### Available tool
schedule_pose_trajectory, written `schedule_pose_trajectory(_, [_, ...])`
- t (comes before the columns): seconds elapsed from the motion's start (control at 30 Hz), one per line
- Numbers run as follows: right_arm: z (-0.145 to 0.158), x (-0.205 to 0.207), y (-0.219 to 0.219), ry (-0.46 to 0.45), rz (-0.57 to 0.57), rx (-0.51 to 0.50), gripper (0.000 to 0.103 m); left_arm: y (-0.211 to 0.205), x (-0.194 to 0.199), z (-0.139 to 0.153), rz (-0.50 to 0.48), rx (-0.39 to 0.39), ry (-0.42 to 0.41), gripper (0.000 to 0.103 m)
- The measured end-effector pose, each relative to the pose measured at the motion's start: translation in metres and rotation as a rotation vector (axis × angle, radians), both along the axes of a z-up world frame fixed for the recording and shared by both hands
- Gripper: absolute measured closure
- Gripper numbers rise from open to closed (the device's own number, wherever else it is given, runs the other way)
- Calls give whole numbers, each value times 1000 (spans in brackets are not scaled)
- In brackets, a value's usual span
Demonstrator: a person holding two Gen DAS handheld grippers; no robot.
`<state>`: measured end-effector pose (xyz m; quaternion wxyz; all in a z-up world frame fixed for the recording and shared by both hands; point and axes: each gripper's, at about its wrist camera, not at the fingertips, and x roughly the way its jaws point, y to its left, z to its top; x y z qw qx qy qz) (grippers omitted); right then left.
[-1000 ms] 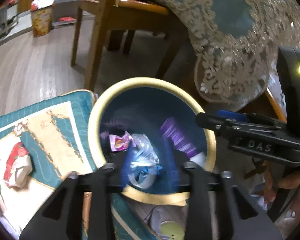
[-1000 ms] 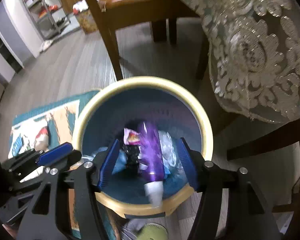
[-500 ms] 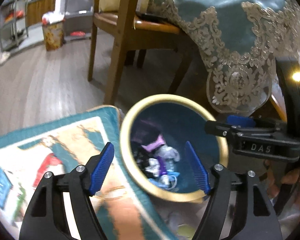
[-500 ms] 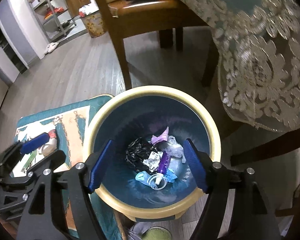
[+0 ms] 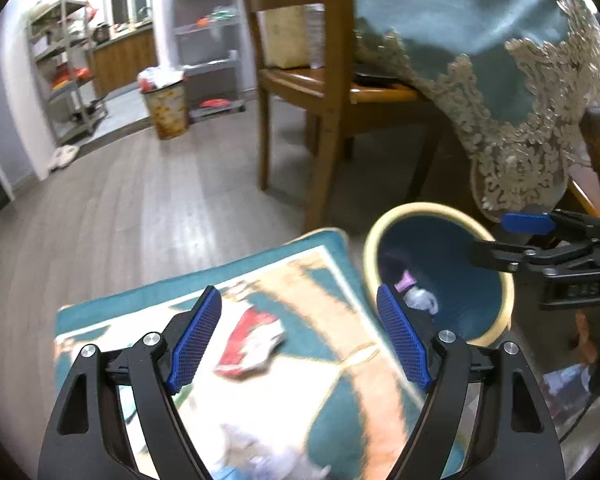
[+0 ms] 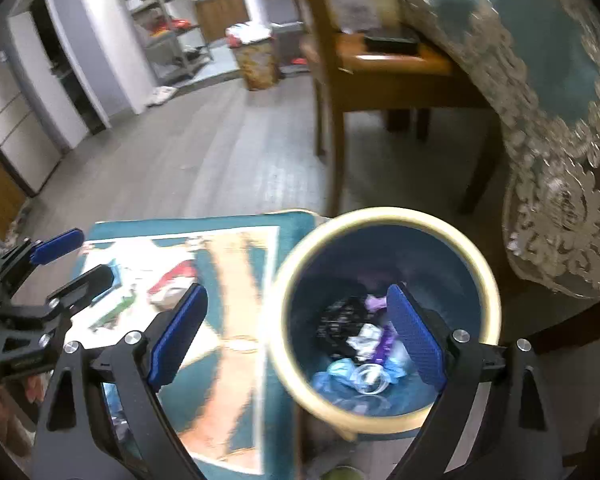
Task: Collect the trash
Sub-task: 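Carry the mask and bottle over the wastebasket and open both tools, then grasp the blue-and-silver snack bag on the stool with the right tool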
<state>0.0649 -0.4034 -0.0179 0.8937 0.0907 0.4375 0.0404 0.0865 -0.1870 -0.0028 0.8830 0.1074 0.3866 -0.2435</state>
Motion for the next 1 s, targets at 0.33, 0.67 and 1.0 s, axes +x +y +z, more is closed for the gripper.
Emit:
schedule_pose_trajectory(0.33, [32, -15, 60, -76, 97, 52, 7, 92, -25, 44, 97, 99, -119, 23])
schedule_pose_trajectory(0.67, [22, -27, 108, -28, 153, 55, 7, 148, -48, 67, 137, 64, -125, 18])
schedule_pose_trajectory(1.0, [-24, -33, 184, 57, 342, 34, 6, 207, -35, 26, 226, 58, -11, 18])
